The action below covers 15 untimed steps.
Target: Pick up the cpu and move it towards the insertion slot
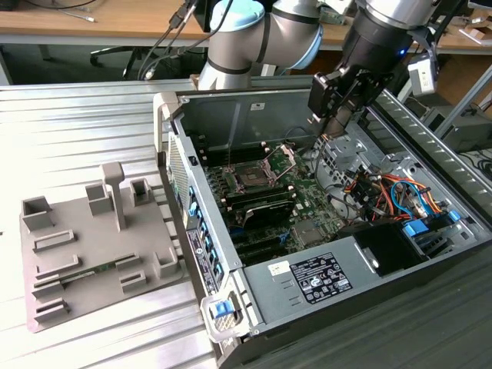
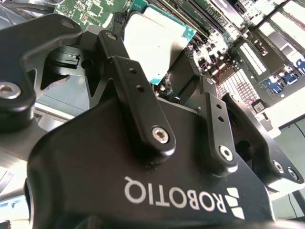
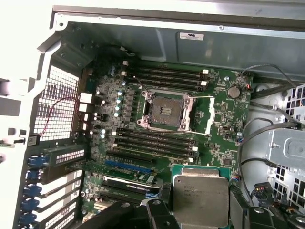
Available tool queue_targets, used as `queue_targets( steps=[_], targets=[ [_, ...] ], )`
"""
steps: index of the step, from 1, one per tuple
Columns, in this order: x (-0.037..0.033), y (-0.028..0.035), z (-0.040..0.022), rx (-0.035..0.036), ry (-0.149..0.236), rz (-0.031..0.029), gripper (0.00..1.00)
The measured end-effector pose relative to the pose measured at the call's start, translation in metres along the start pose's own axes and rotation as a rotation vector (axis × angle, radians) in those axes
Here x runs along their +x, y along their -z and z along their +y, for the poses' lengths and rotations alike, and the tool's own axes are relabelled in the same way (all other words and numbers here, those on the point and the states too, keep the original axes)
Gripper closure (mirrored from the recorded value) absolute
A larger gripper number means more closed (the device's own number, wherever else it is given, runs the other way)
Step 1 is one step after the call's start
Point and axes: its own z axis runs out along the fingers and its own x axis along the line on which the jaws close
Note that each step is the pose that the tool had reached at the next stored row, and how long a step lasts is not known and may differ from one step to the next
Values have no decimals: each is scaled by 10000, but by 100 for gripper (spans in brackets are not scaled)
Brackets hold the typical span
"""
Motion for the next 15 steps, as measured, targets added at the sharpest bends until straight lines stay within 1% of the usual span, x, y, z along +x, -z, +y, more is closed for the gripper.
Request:
queue_targets(
  steps=[9,15],
  targets=[
    [-7,-15,42,-1,0,0,45],
    [-10,-23,59,-1,0,0,45]
  ],
)
